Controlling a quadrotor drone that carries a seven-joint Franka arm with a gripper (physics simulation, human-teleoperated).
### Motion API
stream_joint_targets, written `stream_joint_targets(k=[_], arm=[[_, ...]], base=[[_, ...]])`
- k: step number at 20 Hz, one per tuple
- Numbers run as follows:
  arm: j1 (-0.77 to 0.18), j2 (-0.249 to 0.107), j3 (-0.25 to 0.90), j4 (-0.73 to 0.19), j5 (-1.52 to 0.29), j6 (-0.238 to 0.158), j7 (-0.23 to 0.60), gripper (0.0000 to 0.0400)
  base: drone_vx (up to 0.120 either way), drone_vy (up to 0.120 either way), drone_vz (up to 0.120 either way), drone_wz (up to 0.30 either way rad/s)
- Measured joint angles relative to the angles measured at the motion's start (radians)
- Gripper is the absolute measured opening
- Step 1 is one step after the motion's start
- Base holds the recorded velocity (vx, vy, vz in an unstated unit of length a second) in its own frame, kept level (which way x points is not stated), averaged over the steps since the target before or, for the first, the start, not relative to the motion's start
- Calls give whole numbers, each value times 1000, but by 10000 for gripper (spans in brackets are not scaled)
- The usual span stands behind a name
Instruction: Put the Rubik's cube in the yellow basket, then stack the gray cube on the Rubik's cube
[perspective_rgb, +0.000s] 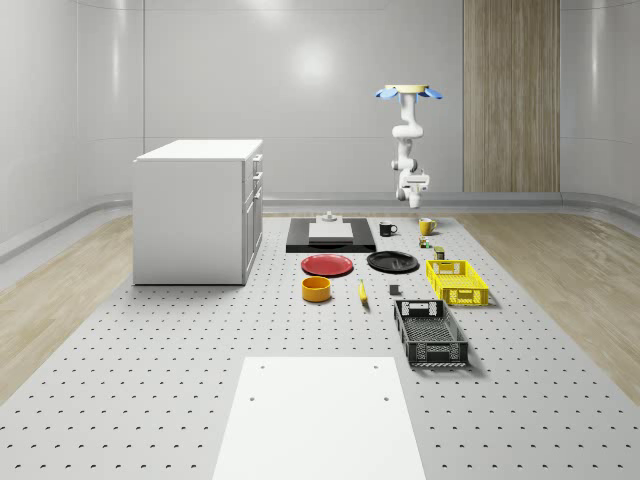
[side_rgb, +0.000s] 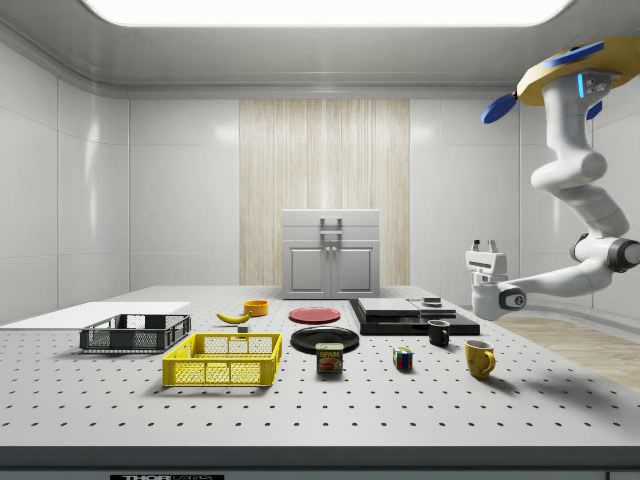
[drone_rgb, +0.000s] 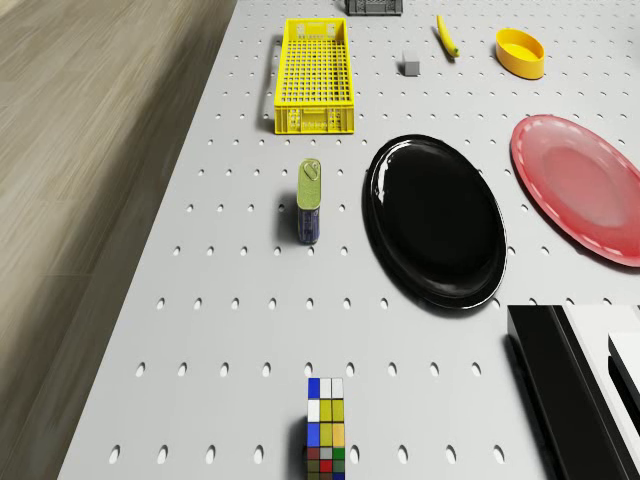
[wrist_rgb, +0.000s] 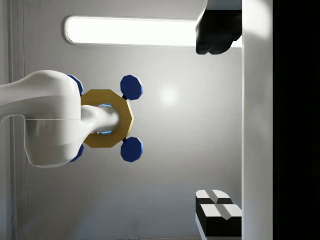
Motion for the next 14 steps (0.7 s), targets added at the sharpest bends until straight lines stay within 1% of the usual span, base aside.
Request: stream_joint_targets(k=[1,2,11,14], arm=[[-1,-1,2,-1,-2,1,0,400],[-1,-1,3,-1,-5,2,1,400],[-14,-6,46,-8,-64,9,8,400],[-25,-9,82,-13,-115,12,15,400]], base=[[120,0,0,0],[120,0,-80,0],[120,0,-120,0],[0,0,-13,0]])
